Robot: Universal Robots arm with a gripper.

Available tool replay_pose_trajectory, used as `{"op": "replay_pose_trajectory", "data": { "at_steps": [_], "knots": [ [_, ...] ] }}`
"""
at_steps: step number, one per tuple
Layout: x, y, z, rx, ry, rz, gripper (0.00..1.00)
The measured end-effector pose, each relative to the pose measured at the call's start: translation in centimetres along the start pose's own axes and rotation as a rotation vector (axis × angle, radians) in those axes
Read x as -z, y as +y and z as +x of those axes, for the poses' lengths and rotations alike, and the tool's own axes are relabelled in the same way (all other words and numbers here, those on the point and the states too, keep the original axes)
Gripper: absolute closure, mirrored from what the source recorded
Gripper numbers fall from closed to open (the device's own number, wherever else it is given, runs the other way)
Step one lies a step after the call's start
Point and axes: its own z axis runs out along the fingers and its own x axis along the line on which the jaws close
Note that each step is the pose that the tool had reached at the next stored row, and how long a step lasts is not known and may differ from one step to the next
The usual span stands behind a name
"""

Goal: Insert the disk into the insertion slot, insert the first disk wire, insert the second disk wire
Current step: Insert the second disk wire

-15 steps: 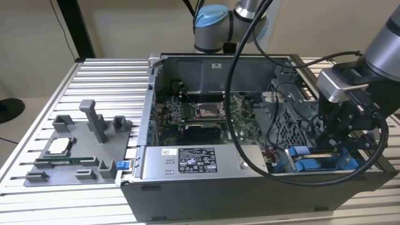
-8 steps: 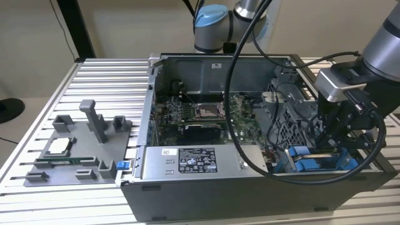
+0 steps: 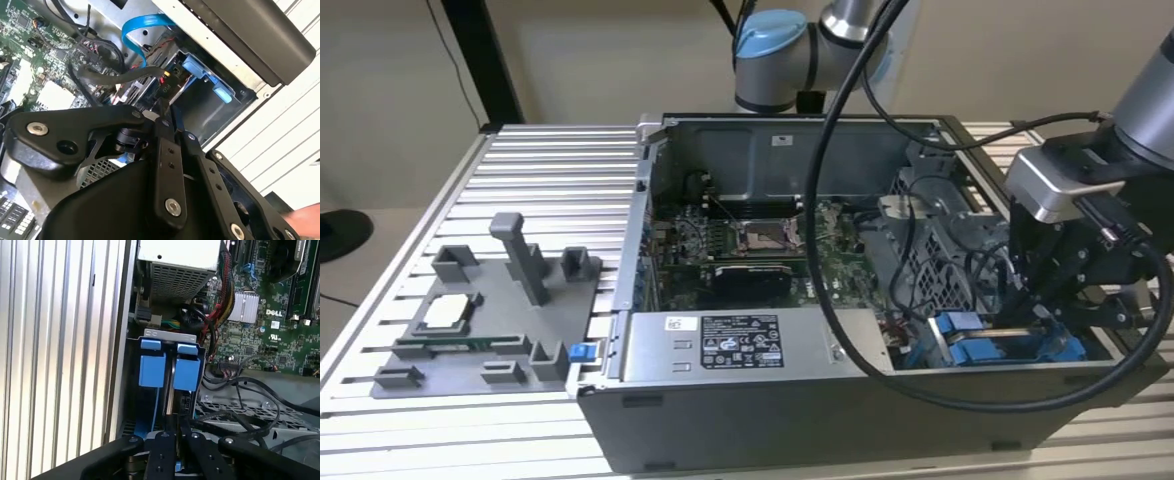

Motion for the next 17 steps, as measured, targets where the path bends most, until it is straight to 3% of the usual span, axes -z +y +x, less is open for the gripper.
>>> {"op": "replay_pose_trajectory", "data": {
  "at_steps": [17],
  "knots": [
    [0.01, 0.01, 0.01, 0.0, 0.0001, 0.0, 1.0]
  ]
}}
